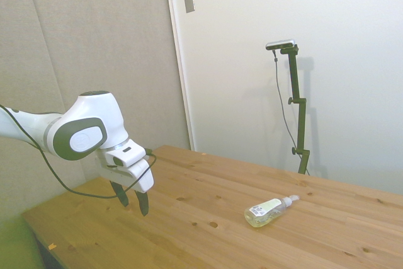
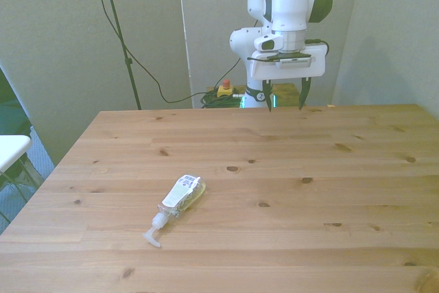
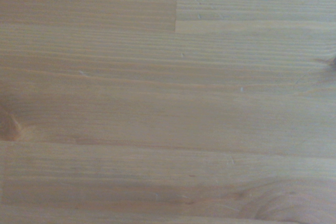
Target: Stand the sanitizer
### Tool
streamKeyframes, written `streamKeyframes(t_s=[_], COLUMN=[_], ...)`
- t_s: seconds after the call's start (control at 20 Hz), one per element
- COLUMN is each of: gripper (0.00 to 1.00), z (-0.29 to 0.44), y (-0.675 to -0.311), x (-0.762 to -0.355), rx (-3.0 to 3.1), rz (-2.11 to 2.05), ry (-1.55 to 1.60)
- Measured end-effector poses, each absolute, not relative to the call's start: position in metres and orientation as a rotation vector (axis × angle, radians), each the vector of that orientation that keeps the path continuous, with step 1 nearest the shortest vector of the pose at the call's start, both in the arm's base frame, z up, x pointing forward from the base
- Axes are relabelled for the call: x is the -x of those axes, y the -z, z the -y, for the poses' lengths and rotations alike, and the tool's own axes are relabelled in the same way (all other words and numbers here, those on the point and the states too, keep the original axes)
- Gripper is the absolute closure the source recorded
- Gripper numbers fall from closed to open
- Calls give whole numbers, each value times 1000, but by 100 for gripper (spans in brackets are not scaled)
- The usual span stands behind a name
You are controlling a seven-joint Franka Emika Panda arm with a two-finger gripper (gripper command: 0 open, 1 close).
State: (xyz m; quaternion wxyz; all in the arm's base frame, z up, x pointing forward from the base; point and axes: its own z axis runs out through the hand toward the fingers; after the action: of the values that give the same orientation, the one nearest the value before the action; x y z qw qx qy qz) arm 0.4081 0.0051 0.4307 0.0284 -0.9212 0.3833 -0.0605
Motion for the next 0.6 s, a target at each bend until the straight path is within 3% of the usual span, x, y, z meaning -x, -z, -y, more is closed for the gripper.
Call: streamKeyframes(t_s=[0.3,0.6], gripper=[0,0], z=[22,119], y=[-446,-463], x=[-425,-483], rx=[2778,2644], rz=[-1296,-1528], ry=[228,303])
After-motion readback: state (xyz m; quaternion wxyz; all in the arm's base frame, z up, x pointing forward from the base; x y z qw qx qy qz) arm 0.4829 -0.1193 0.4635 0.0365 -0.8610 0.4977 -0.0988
